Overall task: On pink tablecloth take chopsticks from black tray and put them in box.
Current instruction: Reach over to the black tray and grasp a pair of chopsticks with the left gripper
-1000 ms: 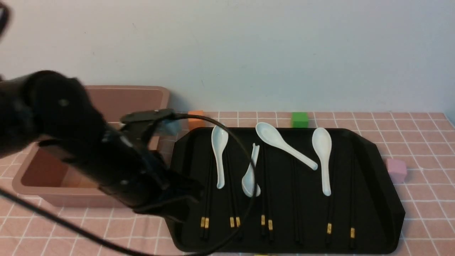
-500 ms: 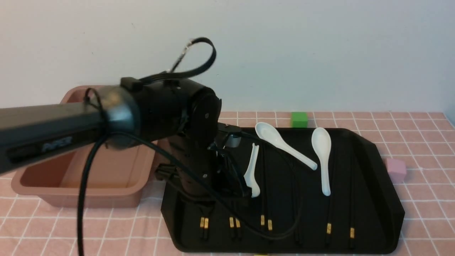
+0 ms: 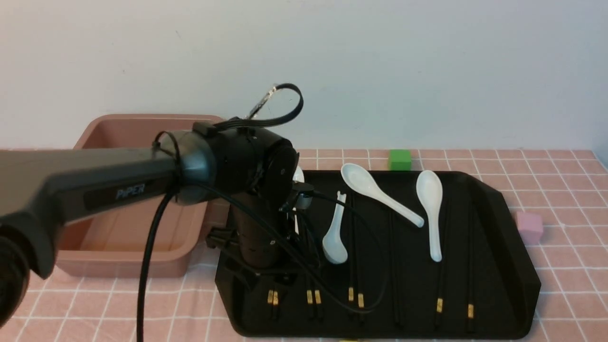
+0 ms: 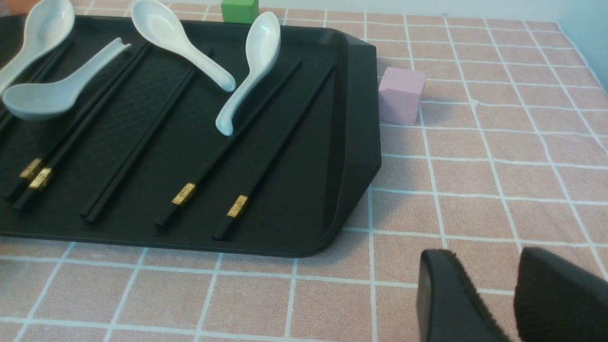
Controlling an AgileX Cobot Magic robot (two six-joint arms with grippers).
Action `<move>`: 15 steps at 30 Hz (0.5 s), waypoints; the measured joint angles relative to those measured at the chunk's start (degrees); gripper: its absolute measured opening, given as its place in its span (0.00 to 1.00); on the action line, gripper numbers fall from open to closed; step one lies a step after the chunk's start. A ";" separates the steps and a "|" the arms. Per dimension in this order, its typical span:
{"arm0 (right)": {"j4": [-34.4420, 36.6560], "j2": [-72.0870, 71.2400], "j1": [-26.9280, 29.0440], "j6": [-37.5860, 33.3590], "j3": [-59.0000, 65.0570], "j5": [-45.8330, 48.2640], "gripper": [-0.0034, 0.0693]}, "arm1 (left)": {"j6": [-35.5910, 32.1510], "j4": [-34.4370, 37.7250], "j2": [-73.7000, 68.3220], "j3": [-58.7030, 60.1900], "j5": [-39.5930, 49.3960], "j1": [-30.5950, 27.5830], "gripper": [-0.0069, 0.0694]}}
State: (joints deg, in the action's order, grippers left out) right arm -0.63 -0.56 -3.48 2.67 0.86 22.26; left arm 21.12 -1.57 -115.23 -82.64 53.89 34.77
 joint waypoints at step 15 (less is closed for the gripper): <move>0.00 0.00 0.00 0.00 0.00 0.00 0.38 | 9.95 -2.51 -3.94 -0.52 -7.32 0.00 0.60</move>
State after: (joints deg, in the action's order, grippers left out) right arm -0.63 -0.56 -3.48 2.67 0.86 22.26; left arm 31.07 -4.08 -119.17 -83.15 46.56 34.77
